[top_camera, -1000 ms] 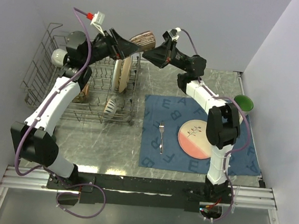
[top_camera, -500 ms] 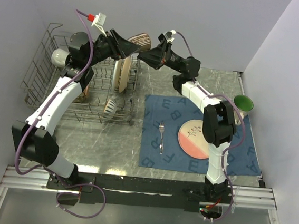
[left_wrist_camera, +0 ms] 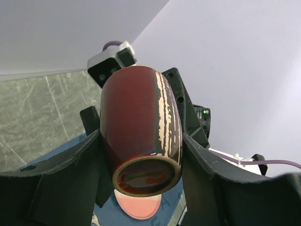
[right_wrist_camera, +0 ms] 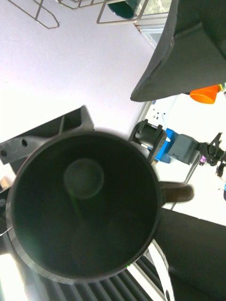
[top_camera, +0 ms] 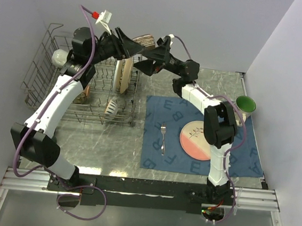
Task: Load the mixed dishes into the dish rack
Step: Pass the cup from the right arm to the left, then place the cup upside down on the dish rack
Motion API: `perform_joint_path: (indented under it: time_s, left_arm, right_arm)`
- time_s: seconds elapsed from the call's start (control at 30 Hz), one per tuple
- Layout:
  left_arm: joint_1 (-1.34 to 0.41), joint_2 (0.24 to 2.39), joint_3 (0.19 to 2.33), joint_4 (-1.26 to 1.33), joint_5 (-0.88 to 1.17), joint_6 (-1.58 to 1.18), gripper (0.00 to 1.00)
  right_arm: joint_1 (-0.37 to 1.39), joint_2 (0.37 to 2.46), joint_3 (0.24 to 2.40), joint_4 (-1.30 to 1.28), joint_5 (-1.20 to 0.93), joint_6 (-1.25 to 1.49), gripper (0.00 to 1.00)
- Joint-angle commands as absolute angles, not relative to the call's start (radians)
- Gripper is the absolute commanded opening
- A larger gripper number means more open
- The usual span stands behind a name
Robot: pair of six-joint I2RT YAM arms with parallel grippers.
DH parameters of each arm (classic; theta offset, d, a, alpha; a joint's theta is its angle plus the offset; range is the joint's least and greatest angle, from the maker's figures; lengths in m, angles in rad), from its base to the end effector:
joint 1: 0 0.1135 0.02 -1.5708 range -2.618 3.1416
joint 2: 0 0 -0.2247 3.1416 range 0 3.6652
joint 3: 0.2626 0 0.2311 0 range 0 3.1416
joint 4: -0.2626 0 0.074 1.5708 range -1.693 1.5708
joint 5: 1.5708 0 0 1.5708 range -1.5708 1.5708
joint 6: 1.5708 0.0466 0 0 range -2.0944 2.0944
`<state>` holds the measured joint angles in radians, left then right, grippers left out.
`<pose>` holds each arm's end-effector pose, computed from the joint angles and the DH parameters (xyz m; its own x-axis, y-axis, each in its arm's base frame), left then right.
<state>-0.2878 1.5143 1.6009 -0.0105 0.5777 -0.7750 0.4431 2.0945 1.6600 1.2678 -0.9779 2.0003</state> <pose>0.3161 -0.1201 0.4255 -0.4796 -0.4693 -0.7414 0.5939 0.4483 -0.6680 0.3695 0.2181 0.3426 -0.9543 0.1094 -0.2781 -0.2984 -0.3992 0.8670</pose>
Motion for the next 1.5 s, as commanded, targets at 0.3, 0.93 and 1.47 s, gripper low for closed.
perform_joint_path:
  time_s: [0.3, 0.93, 1.47]
  left_arm:
    - [-0.233, 1.444, 1.772, -0.161, 0.448, -0.7, 0.01]
    - [0.167, 1.485, 1.826, -0.747, 0.043, -0.423, 0.01]
    - [0.433, 1.71, 1.727, -0.752, 0.193, -0.546, 0.01]
  right_arm:
    - [0.442, 1.997, 1.551, 1.414, -1.072, 2.023, 1.0]
    - [0.265, 1.588, 1.345, 0.388, -1.174, 1.148, 1.0]
    - [0.224, 1.396, 1.175, 0.11, -1.074, 0.884, 1.0]
